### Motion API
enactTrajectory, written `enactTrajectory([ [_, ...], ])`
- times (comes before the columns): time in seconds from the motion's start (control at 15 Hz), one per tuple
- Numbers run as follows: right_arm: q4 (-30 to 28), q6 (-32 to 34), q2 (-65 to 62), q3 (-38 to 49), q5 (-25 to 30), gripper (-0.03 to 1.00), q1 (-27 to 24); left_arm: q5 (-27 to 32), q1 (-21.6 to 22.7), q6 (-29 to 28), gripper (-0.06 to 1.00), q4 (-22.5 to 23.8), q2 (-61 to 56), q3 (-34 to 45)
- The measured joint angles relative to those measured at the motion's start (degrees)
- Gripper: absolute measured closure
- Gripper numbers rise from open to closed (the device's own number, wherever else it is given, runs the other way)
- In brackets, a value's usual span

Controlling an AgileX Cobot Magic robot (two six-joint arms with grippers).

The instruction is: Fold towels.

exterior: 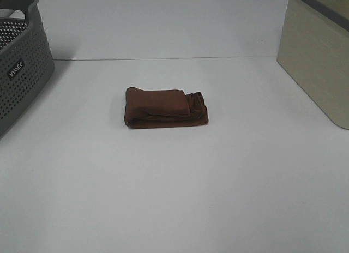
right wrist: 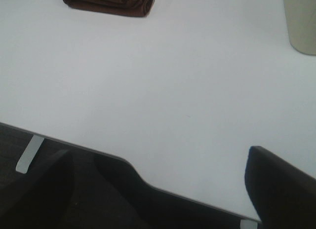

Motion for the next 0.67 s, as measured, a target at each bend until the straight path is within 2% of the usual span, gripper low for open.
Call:
enactTrajectory([
  [0.13,-0.46,-0.23,-5.16,1.32,0.0,0.09,0.0,0.06,0.0,1.03,0.36,-0.52,-2.35,2.92],
  [0.33,-2.23,-0.06,-6.07,1.38,-0.92,0.09,0.0,-2.58,0.0,2.52,0.36,-0.63,-2.35,4.01],
  [0.47,-3.38,0.0,-6.19,1.66,-2.29,0.09,0.0,-5.61,0.0,4.64,0.36,-0.69,-2.35,5.44],
  [0.67,-4.01,0.0,-6.19,3.15,-5.27,0.09,0.0,-6.7,0.0,6.3,0.36,-0.86,-2.35,5.96],
])
